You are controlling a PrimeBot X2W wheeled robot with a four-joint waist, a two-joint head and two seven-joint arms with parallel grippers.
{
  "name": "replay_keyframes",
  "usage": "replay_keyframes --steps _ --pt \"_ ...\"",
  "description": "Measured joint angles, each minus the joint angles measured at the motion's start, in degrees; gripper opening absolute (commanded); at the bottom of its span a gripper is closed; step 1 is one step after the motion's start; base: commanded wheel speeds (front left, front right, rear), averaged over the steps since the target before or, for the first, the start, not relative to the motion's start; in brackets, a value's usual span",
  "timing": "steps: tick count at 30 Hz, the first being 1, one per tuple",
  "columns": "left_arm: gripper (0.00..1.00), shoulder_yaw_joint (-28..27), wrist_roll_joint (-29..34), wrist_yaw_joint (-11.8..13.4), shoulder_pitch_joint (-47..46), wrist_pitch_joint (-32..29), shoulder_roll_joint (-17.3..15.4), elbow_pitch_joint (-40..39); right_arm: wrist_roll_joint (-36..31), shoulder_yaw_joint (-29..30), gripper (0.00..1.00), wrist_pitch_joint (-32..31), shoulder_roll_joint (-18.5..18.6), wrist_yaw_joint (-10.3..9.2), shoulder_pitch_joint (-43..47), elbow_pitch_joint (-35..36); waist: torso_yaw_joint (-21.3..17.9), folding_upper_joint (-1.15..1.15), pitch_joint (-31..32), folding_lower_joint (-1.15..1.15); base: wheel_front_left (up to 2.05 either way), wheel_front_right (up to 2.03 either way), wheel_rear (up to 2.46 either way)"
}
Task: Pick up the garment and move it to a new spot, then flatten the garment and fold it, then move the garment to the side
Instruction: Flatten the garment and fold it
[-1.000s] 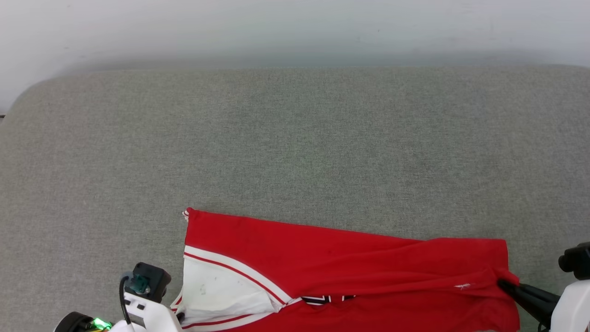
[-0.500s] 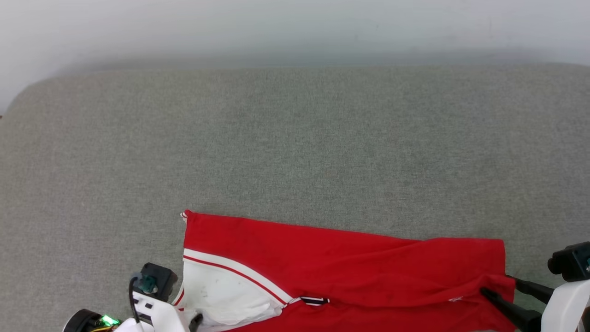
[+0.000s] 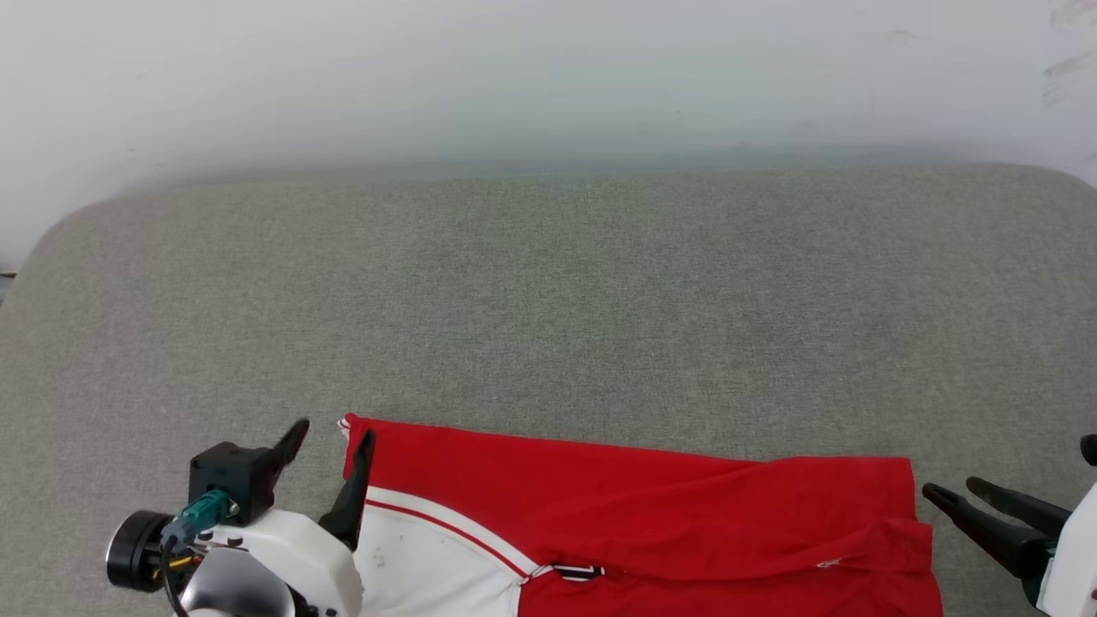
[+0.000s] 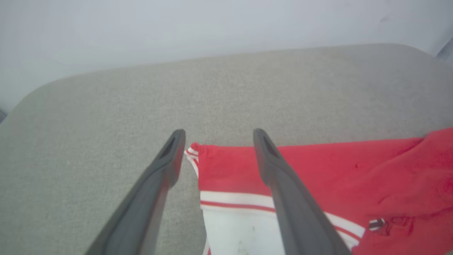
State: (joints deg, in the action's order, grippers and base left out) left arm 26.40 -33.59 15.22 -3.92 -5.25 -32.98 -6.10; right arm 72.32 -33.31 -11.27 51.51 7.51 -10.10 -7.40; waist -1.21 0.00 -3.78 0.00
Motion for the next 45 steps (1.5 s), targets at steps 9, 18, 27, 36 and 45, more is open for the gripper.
replay_keyframes --steps 9,18,27,36,45 --pt "1.00 -3.9 8.2 0.4 -1.3 20.0 4.3 3.7 0.4 5.4 1.00 -5.5 -5.5 -0.01 1.6 -9.0 1.4 0.00 -1.4 0.00 0.00 0.00 0.00" --pt "1.00 -15.4 19.8 -2.3 3.9 20.2 11.8 -0.5 0.2 9.8 1.00 -11.3 -10.6 0.00 2.9 -13.8 2.8 0.00 -3.1 0.00 0.00 0.00 0.00" --pt "1.00 -20.3 24.0 -7.8 4.8 20.2 16.0 -0.2 -1.8 11.6 1.00 -14.5 -13.7 0.00 2.8 -16.1 3.5 0.00 -4.5 0.00 0.00 0.00 0.00" --pt "1.00 -23.8 27.0 -10.7 4.8 20.2 18.1 -0.4 -3.4 11.7 1.00 -16.6 -16.7 -0.02 1.8 -15.7 3.9 0.00 -5.6 0.00 0.00 0.00 0.00" --pt "1.00 -25.3 28.4 -12.7 4.8 20.2 20.2 0.1 -4.8 11.3 0.11 -17.6 -18.9 -0.12 0.9 -16.1 4.1 0.00 -5.7 0.00 0.00 0.00 0.00"
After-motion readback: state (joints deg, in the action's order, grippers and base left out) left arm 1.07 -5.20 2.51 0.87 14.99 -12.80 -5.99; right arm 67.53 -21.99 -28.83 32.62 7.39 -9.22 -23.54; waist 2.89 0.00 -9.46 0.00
